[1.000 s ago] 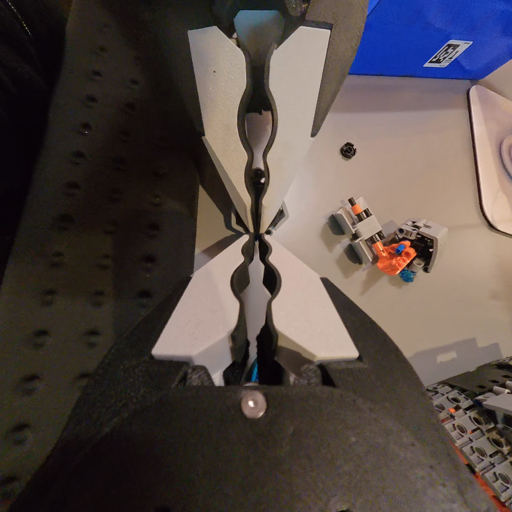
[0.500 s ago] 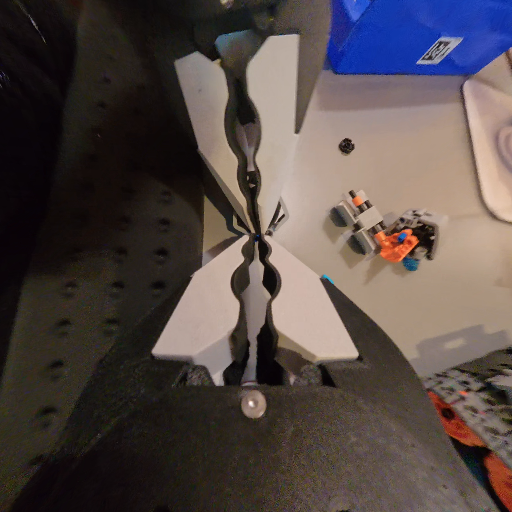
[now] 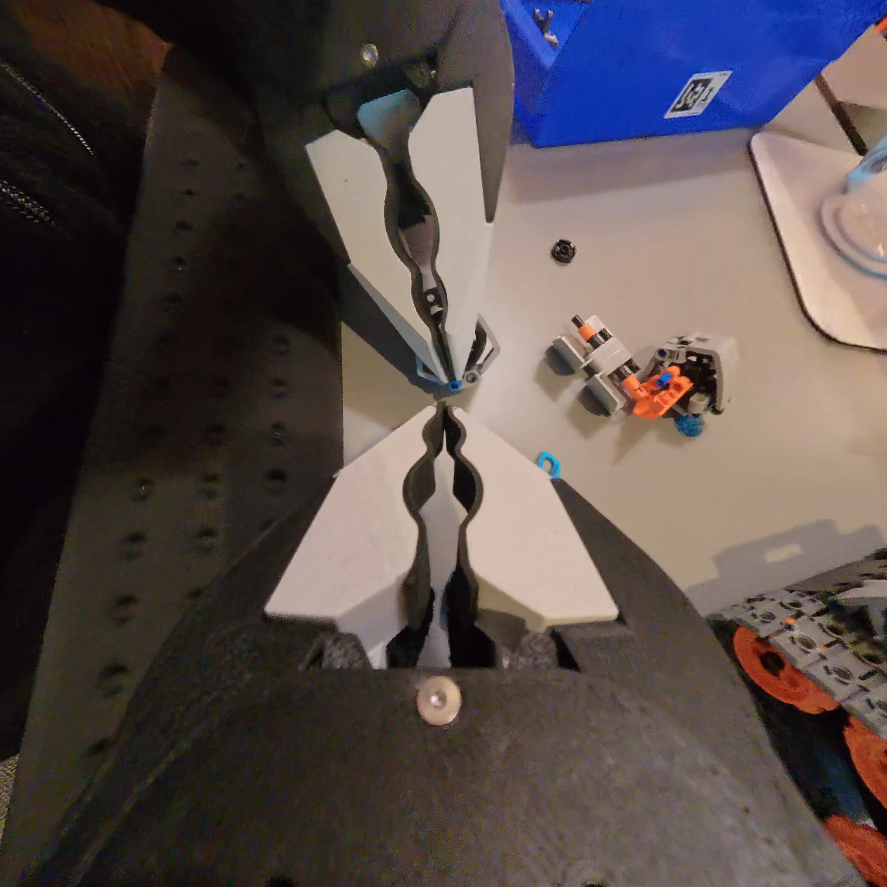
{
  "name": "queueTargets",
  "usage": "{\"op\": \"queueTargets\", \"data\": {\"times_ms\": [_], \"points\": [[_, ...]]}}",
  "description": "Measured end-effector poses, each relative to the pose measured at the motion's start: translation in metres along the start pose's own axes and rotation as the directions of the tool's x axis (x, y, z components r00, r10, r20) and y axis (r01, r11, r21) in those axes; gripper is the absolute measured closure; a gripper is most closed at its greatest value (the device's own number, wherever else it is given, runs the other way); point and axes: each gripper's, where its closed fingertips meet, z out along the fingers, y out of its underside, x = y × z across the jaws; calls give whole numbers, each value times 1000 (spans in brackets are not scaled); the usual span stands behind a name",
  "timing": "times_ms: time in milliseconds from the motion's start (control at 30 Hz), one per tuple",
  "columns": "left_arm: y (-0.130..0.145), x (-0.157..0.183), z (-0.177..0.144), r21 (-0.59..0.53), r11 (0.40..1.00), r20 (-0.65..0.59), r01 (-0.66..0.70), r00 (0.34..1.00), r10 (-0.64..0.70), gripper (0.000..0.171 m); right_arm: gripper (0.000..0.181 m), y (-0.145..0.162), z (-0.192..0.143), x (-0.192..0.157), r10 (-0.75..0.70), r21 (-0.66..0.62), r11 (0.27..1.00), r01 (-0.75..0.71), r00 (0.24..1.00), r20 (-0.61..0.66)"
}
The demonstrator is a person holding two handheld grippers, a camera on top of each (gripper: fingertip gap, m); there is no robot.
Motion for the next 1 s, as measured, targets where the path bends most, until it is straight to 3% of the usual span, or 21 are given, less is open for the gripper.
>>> {"op": "queueTargets", "data": {"times_ms": [67,133,233,300,433,500,633,800,933,967,1000], "points": [[-1,-3,-3,18,999,-27,49,998,-48,171,181,3,1,0,-4,-29,1000,4,1000,7],[-5,-8,-8,45,997,-22,62,998,-61,169,170,2,-6,9,38,-22,999,-38,999,-12],[-6,-8,-11,58,993,-48,105,994,-102,149,161,13,-18,24,120,-65,990,-124,990,-70],[-12,-7,-15,87,990,-65,109,993,-104,145,155,32,-19,33,165,-143,973,-184,977,-133],[-7,-10,-20,66,988,-88,142,987,-136,134,154,63,-12,35,231,-250,929,-271,957,-178],[-1,-12,-20,44,986,-87,160,984,-156,124,163,62,-8,30,246,-250,928,-277,958,-145],[-5,-14,-24,58,987,-78,152,986,-147,126,172,61,-7,28,214,-275,930,-245,967,-139],[-11,-19,-18,31,1000,14,4,1000,-5,128,172,38,-15,25,232,-190,950,-246,968,-94],[-24,-23,-13,-33,973,152,-227,961,230,131,173,1,-22,9,340,-43,940,-337,936,93],[-26,-22,-11,-46,964,166,-261,950,265,135,173,-6,-23,7,360,-17,933,-361,924,131],[-27,-22,-10,-58,956,184,-286,939,292,148,172,-11,-25,5,375,-1,925,-380,913,163]]}}
